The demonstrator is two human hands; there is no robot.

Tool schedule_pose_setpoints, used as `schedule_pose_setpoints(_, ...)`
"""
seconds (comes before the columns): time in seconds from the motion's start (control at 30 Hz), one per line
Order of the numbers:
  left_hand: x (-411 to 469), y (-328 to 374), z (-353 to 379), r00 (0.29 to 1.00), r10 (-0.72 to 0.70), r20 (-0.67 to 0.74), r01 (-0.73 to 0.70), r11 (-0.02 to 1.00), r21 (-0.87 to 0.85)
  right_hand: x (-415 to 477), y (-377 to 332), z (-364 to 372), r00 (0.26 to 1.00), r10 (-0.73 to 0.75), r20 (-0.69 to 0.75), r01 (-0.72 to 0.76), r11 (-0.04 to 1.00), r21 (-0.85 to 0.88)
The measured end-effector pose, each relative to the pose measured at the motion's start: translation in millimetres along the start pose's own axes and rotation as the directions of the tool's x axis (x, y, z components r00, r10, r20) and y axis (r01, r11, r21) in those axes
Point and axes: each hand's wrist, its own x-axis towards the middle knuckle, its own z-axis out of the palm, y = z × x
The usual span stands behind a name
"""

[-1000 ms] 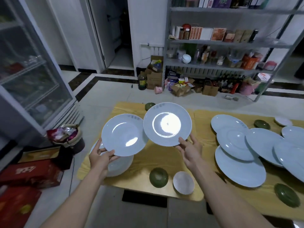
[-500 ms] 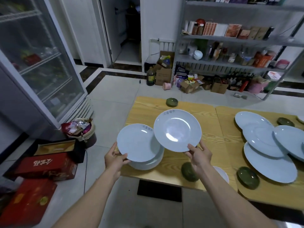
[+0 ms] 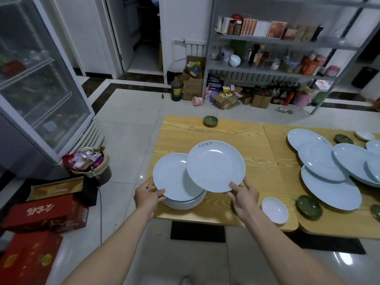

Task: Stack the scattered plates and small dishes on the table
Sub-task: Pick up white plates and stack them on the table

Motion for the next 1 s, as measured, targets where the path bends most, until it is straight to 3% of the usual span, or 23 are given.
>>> schedule_pose_setpoints(0.5, 17, -3, -7, 0.999, 0.036, -0.024, -0.031, 0.979, 0.199, 6, 49, 42, 0.99, 0.137, 0.032, -0.131, 0.982, -0.134)
schedule_pose_setpoints(0.73, 18, -2, -6, 0.999, 0.044, -0.027, -0.038, 0.984, 0.177, 12, 55, 47, 0.99, 0.129, 0.061, -0.113, 0.969, -0.218)
schedule_pose_setpoints(1.0, 17, -3, -5, 0.997, 0.071, -0.037, -0.062, 0.978, 0.2, 27, 58, 48, 0.997, 0.037, 0.068, 0.002, 0.861, -0.508)
